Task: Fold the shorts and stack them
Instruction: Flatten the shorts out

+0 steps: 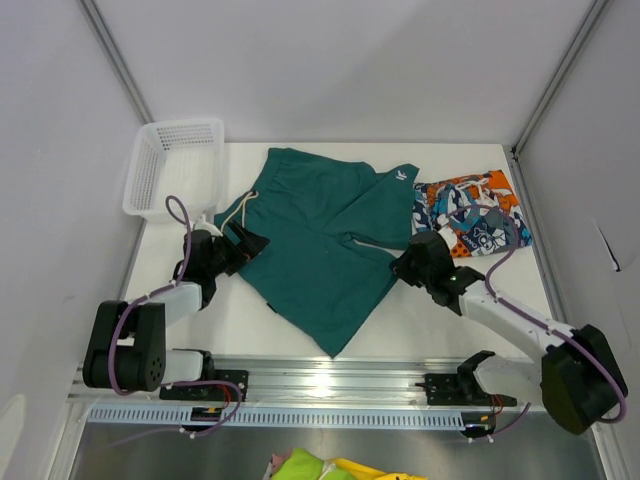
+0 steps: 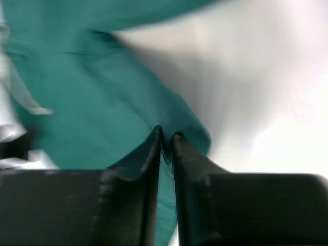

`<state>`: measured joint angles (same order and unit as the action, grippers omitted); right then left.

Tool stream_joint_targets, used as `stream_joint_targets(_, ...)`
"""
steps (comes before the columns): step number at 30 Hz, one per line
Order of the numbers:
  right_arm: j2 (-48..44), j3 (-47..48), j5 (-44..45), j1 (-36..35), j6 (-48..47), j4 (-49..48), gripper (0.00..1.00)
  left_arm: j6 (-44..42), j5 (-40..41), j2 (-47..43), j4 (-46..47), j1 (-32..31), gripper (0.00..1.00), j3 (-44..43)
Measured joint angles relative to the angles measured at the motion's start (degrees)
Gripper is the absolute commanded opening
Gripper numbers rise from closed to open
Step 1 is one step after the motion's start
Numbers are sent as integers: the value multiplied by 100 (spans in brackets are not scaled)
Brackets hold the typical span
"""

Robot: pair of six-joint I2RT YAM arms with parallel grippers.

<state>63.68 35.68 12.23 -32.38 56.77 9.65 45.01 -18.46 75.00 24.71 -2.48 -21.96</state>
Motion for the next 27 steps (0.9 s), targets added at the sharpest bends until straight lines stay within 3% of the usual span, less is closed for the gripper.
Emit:
stream_joint_targets(1, 166, 7, -2, 39, -52, 105, 35, 0, 0, 0, 2, 0, 99, 2)
stream_joint_targets(5, 492, -114, -9, 190, -234, 455, 64, 0, -2, 0, 7, 4, 99, 9)
stream_joint_targets(11, 442, -192, -122, 315, -481, 612, 63, -7, -26, -190, -87, 7, 99, 92)
stream_joint_targets(16, -31, -284, -601, -90, -920, 461, 63, -59, -22, -957, -573, 9, 99, 94)
stream_joint_targets(21, -101, -205, -1154, -1196, -1683, 162, 63, -219, 120, -1598, -1676, 15, 99, -369)
stream_joint_targets(27, 474, 343, -1010, -2752, -2455, 192, 54, -339, 350, -1816, -2544, 267, 99, -739)
